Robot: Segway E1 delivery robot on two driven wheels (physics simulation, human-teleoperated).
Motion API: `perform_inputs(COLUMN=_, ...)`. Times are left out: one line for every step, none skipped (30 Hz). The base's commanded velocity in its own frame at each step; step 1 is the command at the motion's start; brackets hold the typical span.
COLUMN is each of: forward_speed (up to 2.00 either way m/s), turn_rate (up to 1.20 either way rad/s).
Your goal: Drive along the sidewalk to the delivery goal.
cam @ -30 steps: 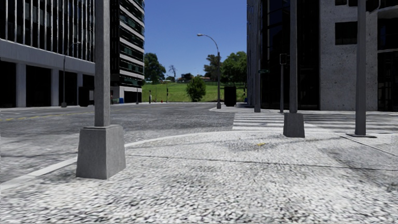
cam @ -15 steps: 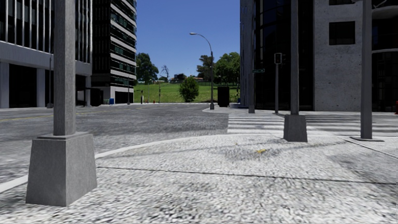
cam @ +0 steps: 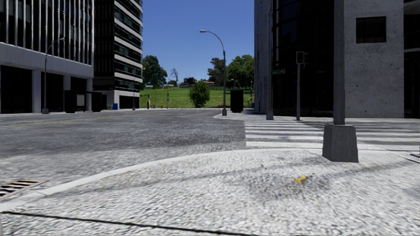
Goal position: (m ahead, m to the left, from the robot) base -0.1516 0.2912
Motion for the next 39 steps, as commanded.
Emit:
perform_inputs(forward_speed=1.79, turn_rate=0.00)
perform_inputs(forward_speed=1.79, turn_rate=0.00)
perform_inputs(forward_speed=1.79, turn_rate=0.00)
perform_inputs(forward_speed=1.79, turn_rate=0.00)
perform_inputs(forward_speed=1.79, turn_rate=0.00)
perform_inputs(forward_speed=1.79, turn_rate=0.00)
perform_inputs(forward_speed=1.78, turn_rate=0.00)
perform_inputs(forward_speed=1.78, turn_rate=0.00)
perform_inputs(forward_speed=1.64, turn_rate=0.00)
perform_inputs(forward_speed=1.41, turn_rate=0.00)
perform_inputs(forward_speed=1.21, turn_rate=0.00)
perform_inputs(forward_speed=0.97, turn_rate=0.00)
perform_inputs(forward_speed=0.82, turn_rate=0.00)
perform_inputs(forward_speed=0.82, turn_rate=0.00)
perform_inputs(forward_speed=0.73, turn_rate=0.00)
perform_inputs(forward_speed=0.63, turn_rate=0.00)
perform_inputs(forward_speed=0.54, turn_rate=0.00)
perform_inputs(forward_speed=0.54, turn_rate=0.00)
perform_inputs(forward_speed=0.37, turn_rate=0.00)
perform_inputs(forward_speed=0.02, turn_rate=0.00)
perform_inputs(forward_speed=0.00, turn_rate=0.00)
perform_inputs(forward_speed=0.00, turn_rate=0.00)
perform_inputs(forward_speed=0.00, turn_rate=0.00)
perform_inputs(forward_speed=0.00, turn_rate=0.00)
perform_inputs(forward_speed=0.00, turn_rate=0.00)
perform_inputs(forward_speed=0.00, turn_rate=0.00)
perform_inputs(forward_speed=0.00, turn_rate=0.00)
perform_inputs(forward_speed=0.00, turn_rate=0.00)
perform_inputs(forward_speed=0.00, turn_rate=0.00)
perform_inputs(forward_speed=0.00, turn_rate=0.00)
perform_inputs(forward_speed=0.00, turn_rate=0.00)
perform_inputs(forward_speed=0.00, turn_rate=0.00)
perform_inputs(forward_speed=0.00, turn_rate=0.00)
perform_inputs(forward_speed=0.00, turn_rate=0.00)
perform_inputs(forward_speed=0.00, turn_rate=0.00)
perform_inputs(forward_speed=0.00, turn_rate=0.00)
perform_inputs(forward_speed=0.00, turn_rate=0.00)
perform_inputs(forward_speed=0.00, turn_rate=0.00)
perform_inputs(forward_speed=0.00, turn_rate=0.00)
